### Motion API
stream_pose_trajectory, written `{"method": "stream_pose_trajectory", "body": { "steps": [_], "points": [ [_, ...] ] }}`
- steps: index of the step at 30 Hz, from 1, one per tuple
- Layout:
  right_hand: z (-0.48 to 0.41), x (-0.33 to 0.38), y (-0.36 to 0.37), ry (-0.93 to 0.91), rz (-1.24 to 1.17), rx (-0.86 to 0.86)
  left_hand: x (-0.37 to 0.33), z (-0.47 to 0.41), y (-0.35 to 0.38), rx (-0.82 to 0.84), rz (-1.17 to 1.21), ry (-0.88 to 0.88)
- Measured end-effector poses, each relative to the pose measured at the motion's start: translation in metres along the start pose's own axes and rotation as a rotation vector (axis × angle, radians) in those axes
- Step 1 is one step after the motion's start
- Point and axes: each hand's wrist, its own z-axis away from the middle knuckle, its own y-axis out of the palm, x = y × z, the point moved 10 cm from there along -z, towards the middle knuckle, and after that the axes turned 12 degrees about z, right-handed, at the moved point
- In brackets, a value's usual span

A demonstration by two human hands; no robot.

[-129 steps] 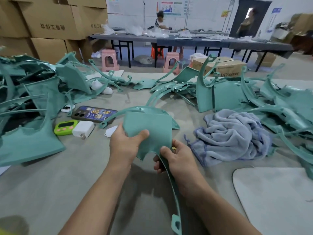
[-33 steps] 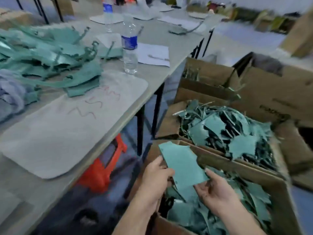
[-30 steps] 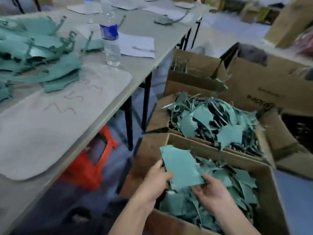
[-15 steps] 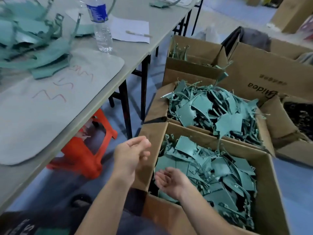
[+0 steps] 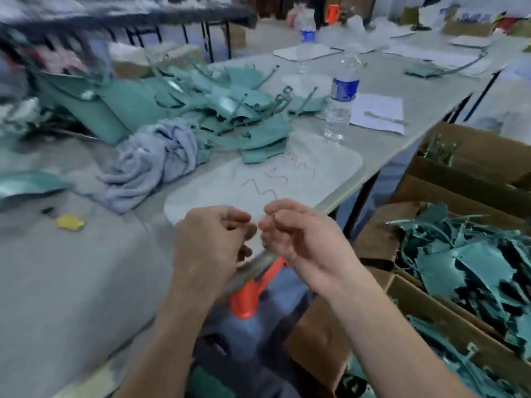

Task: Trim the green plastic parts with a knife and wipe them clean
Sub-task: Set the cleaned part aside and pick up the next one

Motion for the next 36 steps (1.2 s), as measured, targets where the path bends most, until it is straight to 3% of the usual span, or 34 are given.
{"method": "stream_pose_trajectory", "body": {
  "steps": [4, 8, 12, 16, 19, 23, 26, 29, 32, 34, 36],
  "points": [
    [-0.038, 0.009, 0.096, -0.067, 0.303, 0.162, -0.011, -0.004, -0.111, -0.381, -0.315, 0.055],
    [-0.081, -0.003, 0.172, -0.122, 0.562, 0.236, -0.011, 0.01, -0.225, -0.834, -0.612, -0.051],
    [-0.123, -0.019, 0.238, -0.341, 0.984, 0.242, -0.003, 0.02, -0.31, -1.046, -0.636, -0.004],
    [-0.161, -0.036, 0.298, -0.448, 1.223, 0.282, 0.006, 0.011, -0.372, -1.08, -0.648, 0.094],
    [-0.196, -0.056, 0.337, -0.45, 1.365, 0.343, 0.029, 0.01, -0.407, -1.123, -0.568, -0.022],
    [-0.229, -0.085, 0.384, -0.598, 1.639, 0.439, 0.035, 0.004, -0.409, -1.11, -0.594, 0.001],
    [-0.246, -0.117, 0.404, -0.607, 1.779, 0.532, 0.036, 0.005, -0.416, -1.129, -0.604, -0.013],
    [-0.255, -0.119, 0.414, -0.654, 1.82, 0.482, 0.038, 0.003, -0.419, -1.12, -0.618, -0.016],
    [-0.253, -0.08, 0.416, -0.737, 1.696, 0.273, 0.035, -0.004, -0.408, -1.076, -0.639, 0.025],
    [-0.248, -0.054, 0.409, -0.647, 1.453, 0.193, 0.034, -0.006, -0.409, -1.066, -0.556, 0.05],
    [-0.234, -0.049, 0.399, -0.471, 1.149, 0.228, 0.033, -0.008, -0.412, -1.035, -0.348, 0.094]
  ]
}}
